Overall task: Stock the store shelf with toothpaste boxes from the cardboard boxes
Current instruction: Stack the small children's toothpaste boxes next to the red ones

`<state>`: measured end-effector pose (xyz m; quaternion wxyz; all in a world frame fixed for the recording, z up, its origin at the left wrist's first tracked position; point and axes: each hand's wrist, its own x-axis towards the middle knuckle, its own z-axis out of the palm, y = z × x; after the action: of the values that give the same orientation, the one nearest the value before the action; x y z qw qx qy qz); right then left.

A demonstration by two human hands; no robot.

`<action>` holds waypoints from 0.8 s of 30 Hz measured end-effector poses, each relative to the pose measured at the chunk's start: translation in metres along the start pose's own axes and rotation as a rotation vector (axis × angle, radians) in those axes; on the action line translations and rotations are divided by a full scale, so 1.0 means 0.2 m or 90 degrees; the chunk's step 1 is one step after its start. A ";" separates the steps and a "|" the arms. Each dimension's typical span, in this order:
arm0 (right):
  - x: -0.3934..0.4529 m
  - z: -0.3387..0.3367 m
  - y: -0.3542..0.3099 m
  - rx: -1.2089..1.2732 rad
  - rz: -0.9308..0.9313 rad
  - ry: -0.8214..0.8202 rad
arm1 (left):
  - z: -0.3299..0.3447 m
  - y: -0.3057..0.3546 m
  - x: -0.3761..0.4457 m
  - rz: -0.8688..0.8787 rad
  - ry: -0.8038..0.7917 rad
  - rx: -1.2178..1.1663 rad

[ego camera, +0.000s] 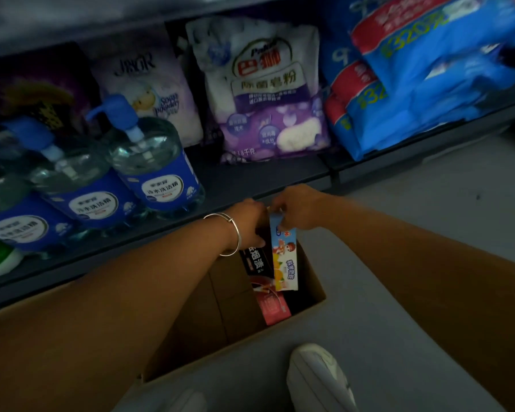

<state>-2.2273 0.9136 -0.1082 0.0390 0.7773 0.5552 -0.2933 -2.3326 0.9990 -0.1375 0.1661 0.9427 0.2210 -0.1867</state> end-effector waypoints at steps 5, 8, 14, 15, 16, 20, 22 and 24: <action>-0.16 -0.17 -0.02 0.035 -0.025 0.057 | -0.20 0.08 -0.10 -0.060 0.067 -0.117; -0.24 -0.28 -0.05 0.028 -0.031 0.108 | -0.34 0.14 -0.18 -0.053 0.102 -0.206; -0.43 -0.51 -0.16 0.063 -0.035 0.204 | -0.60 0.27 -0.33 -0.061 0.160 -0.232; -0.46 -0.54 -0.17 0.063 -0.036 0.215 | -0.64 0.29 -0.35 -0.066 0.166 -0.235; -0.48 -0.58 -0.19 0.056 -0.037 0.225 | -0.68 0.31 -0.38 -0.069 0.174 -0.239; -0.57 -0.69 -0.23 0.060 -0.029 0.275 | -0.81 0.34 -0.47 -0.067 0.210 -0.290; -0.61 -0.75 -0.25 0.065 -0.030 0.300 | -0.87 0.33 -0.51 -0.077 0.234 -0.292; -0.65 -0.79 -0.26 0.081 -0.035 0.305 | -0.93 0.33 -0.55 -0.087 0.260 -0.328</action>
<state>-2.2364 0.8848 0.1018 -0.1508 0.8102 0.5499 -0.1359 -2.3400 0.9774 0.0873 0.3382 0.8708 0.3521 0.0574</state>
